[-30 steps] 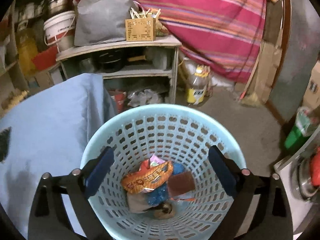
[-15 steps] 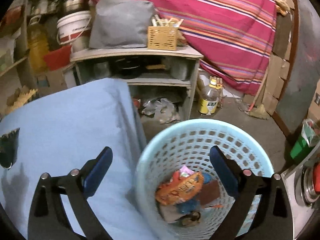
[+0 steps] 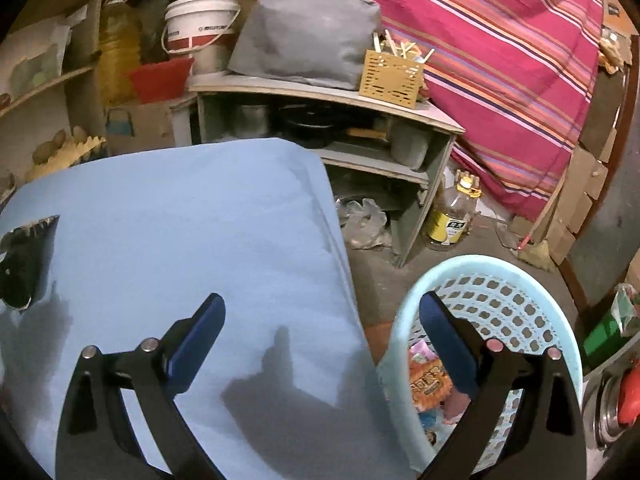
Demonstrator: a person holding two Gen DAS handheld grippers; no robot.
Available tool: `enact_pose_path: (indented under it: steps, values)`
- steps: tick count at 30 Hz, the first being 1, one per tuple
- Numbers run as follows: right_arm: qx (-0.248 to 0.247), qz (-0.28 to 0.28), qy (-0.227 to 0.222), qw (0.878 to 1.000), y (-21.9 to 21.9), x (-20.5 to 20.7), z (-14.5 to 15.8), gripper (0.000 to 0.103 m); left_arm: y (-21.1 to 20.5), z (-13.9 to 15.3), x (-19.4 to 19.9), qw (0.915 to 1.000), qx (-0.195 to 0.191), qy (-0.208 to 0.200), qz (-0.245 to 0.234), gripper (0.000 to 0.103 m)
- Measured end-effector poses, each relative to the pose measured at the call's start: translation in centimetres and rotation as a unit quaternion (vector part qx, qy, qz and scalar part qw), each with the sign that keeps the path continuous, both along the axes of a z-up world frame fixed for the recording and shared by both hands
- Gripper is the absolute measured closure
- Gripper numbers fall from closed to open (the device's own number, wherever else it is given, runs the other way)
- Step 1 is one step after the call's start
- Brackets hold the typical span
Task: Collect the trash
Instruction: 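Return the left tool to the table and grasp the black ribbed cup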
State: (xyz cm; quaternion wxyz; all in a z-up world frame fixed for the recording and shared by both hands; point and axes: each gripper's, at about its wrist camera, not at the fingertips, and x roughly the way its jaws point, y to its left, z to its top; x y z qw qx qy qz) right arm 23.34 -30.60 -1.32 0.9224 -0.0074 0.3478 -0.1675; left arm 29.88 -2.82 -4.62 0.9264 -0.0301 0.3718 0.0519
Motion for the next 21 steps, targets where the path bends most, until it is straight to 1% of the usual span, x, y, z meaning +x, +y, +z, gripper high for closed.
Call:
enact_pose_path:
  steps: [2, 6, 9, 10, 11, 17, 21]
  values:
    - [0.001, 0.003, 0.000, 1.000, 0.3, 0.0, 0.0, 0.008, 0.2, -0.6, 0.8, 0.9998, -0.012, 0.013, 0.004, 0.005]
    - [0.007, 0.005, 0.005, 1.000, 0.6, 0.5, -0.3, 0.008, 0.5, -1.6, 1.7, 0.9992, -0.020, 0.032, 0.011, 0.005]
    - [0.009, 0.006, 0.012, 1.000, 0.6, 1.0, -0.6, 0.008, 0.9, -2.0, 2.0, 0.9987, -0.030, 0.040, 0.014, 0.006]
    - [0.011, 0.006, 0.012, 1.000, 0.6, 1.1, -0.7, 0.008, 1.0, -2.0, 2.0, 0.9985, -0.034, 0.041, 0.013, 0.007]
    - [0.012, 0.006, 0.012, 1.000, 0.6, 1.2, -0.7, 0.008, 1.1, -2.1, 2.1, 0.9982, -0.038, 0.044, 0.013, 0.010]
    - [0.023, 0.013, 0.008, 1.000, 0.9, 1.2, -0.6, 0.008, 1.3, -2.2, 2.1, 0.9979, -0.040, 0.051, 0.001, 0.012]
    - [0.026, 0.022, 0.005, 0.999, 1.8, 1.4, -0.6, 0.008, 1.7, -1.8, 1.0, 0.9980, -0.032, 0.052, -0.016, 0.012]
